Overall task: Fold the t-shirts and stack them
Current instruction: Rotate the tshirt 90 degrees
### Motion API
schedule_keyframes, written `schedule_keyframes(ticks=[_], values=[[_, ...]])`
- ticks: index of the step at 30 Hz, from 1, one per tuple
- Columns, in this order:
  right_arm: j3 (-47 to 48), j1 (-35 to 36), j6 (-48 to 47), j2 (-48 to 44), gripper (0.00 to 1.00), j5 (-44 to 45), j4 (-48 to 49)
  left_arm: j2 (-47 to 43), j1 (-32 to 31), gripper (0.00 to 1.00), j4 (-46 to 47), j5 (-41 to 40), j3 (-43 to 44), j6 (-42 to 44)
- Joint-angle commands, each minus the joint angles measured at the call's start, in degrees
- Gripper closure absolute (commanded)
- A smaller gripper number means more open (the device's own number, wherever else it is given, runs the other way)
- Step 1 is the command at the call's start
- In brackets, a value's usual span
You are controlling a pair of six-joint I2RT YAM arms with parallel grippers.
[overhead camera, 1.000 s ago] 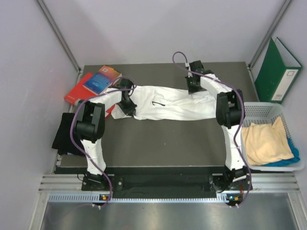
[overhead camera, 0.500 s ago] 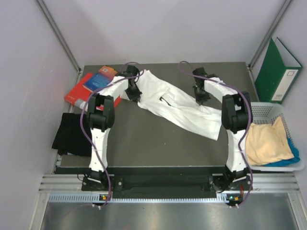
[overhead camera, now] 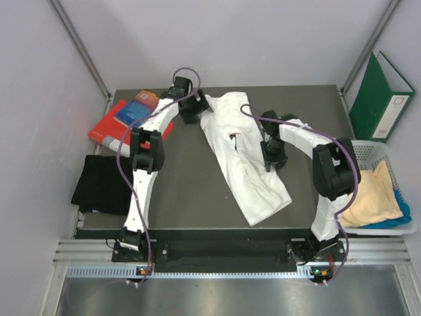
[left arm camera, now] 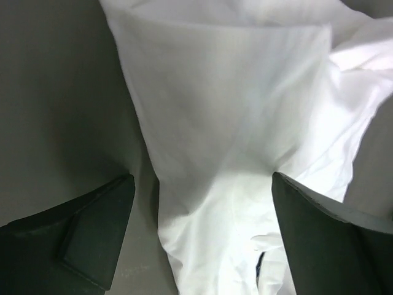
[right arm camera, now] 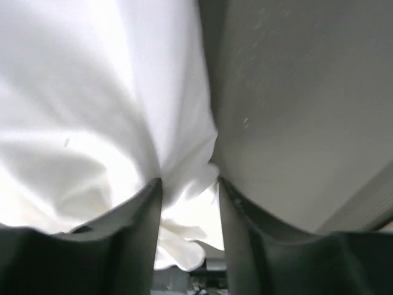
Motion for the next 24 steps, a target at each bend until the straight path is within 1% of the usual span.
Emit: schedule_keyframes(ticks=[1, 2, 3, 4, 5, 7, 8, 9, 11, 12, 14, 17, 18, 20, 24], values=[[0.61, 0.91, 0.86, -5.27, 0.5, -2.15, -1.35, -14.32, 0.95, 0.01, 8.83, 7.37, -21.46, 1.85], [2.0, 0.83, 0.86, -5.37, 0.45, -1.71, -1.43, -18.04, 0.95, 0.01, 13.56, 8.6, -28.27, 1.06], [2.8, 0.83, 0.6, -5.28, 0.35, -1.71, -1.34, -21.65, 0.86, 0.01, 15.95, 10.79, -33.91, -1.3], [3.77, 0.74, 0.07, -4.93, 0.31, -1.8, -1.6, -27.95, 0.95, 0.01, 17.54, 12.12, -44.75, -2.8], [5.78, 0.83, -0.11, -4.49, 0.26, -1.97, -1.69, -30.8, 0.78, 0.01, 18.95, 13.52, -49.56, -4.21], [7.37, 0.74, -0.55, -2.65, 0.24, -4.42, -2.13, -37.64, 0.16, 0.01, 21.16, 16.15, -58.18, -7.38], [8.25, 0.74, -0.55, -1.95, 0.24, -5.3, -1.87, -39.33, -0.1, 0.01, 21.34, 17.48, -64.31, -8.87], [8.52, 0.83, -0.55, -0.89, 0.24, -7.05, -1.7, -41.87, -0.89, 0.01, 21.43, 18.53, -67.42, -9.49], [8.44, 0.91, 0.24, -0.45, 0.23, -7.68, -0.73, -43.91, -2.12, 0.01, 21.34, 20.3, -73.91, -10.89], [8.43, 0.91, 0.59, -0.53, 0.23, -7.69, -0.12, -45.92, -3.95, 0.01, 21.78, 20.48, -75.61, -11.16], [8.61, 0.83, 1.39, -1.49, 0.23, -6.81, 0.41, -47.17, -5.98, 0.01, 22.92, 21.18, -78.42, -12.56], [8.26, -0.22, 2.35, -3.77, 0.22, -3.83, 2.08, -47.52, -11.25, 0.06, 25.82, 22.24, -83.69, -15.46], [8.17, -0.66, 3.14, -4.31, 0.22, -3.64, 2.43, -47.0, -12.4, 0.08, 26.26, 22.32, -84.41, -15.99], [8.17, -1.98, 4.19, -6.06, 0.22, -3.73, 3.31, -46.12, -15.47, 0.08, 25.91, 21.71, -85.03, -17.22], [8.69, -6.28, 6.48, -8.88, 0.22, -5.57, 5.25, -44.02, -18.56, 0.09, 25.21, 20.66, -84.86, -18.11]])
